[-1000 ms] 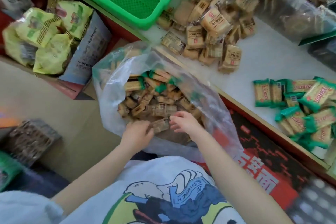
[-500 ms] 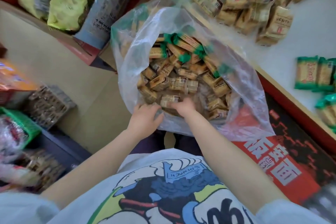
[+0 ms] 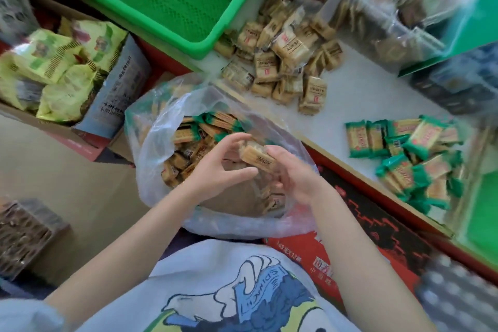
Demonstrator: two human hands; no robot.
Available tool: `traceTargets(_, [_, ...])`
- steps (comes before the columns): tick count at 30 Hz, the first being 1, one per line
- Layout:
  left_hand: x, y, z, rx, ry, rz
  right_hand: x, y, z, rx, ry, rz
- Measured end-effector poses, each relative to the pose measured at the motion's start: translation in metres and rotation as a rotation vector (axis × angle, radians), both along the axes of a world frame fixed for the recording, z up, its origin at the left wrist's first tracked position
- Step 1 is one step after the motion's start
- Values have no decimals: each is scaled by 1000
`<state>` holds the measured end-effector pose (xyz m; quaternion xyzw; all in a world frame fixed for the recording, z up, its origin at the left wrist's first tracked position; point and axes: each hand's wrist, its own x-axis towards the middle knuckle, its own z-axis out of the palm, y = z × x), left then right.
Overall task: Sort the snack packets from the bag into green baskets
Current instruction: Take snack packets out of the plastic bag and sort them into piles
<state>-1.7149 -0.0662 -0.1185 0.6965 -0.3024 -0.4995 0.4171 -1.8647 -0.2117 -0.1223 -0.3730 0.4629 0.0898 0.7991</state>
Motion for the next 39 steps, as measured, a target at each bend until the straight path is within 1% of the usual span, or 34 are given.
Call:
traceTargets(2, [4,-30,14,-30,61,39,-1,-14,18,47,3,15])
traceTargets(4, [7,-59,24,-3,52,69,-6,-29,29,23,58,33])
traceTargets(6, [8,-85,27,78,10,83,-12,-44,35,-65,104,13])
traceTargets(8, [7,-111,25,153,-45,120,-14,-57,38,-193,83,-41])
traceTargets(10, [5,-133,19,171,-98,141,-10,-64,38,-331,30,-71])
traceTargets(11, [4,-142,16,169,-90,154,-7,-68,36,-385,25,-91])
traceTargets(13, [4,-155,7,170,-60,195,-3,-79,29,-451,83,-174])
traceTargets(14, [5,-157,2,179,-96,199,-1,-86,25,-460,128,-235])
traceTargets(16, [11,-154,-16,263,-308,98,4,-103,18,-468,192,-382])
traceTargets(18, [18,-143,-36,379,-492,-69,16,-124,12,-488,186,-512])
traceTargets(21, [17,-127,-54,440,-597,-266,43,-151,-3,-467,98,-601])
traceTargets(24, [13,-125,-57,431,-710,-340,57,-165,-21,-452,146,-542])
traceTargets(28, [15,-126,-58,432,-771,-386,48,-155,-23,-537,233,-424])
traceTargets(30, [16,-123,-60,422,-783,-406,39,-138,-14,-569,220,-434])
traceTargets(32, [18,-120,-61,378,-830,-429,34,-113,-1,-594,161,-401])
traceTargets(34, [18,-104,-59,278,-891,-420,33,-76,5,-550,109,-273])
traceTargets(36, [12,-72,-63,139,-921,-324,32,-36,-3,-433,71,-120])
traceTargets(37, [7,-48,-69,107,-926,-267,31,-18,-15,-386,85,-37])
traceTargets(38, [1,-23,-74,126,-923,-248,29,-1,-31,-353,125,52])
traceTargets(39, [-4,2,-80,209,-885,-295,25,14,-47,-329,179,139])
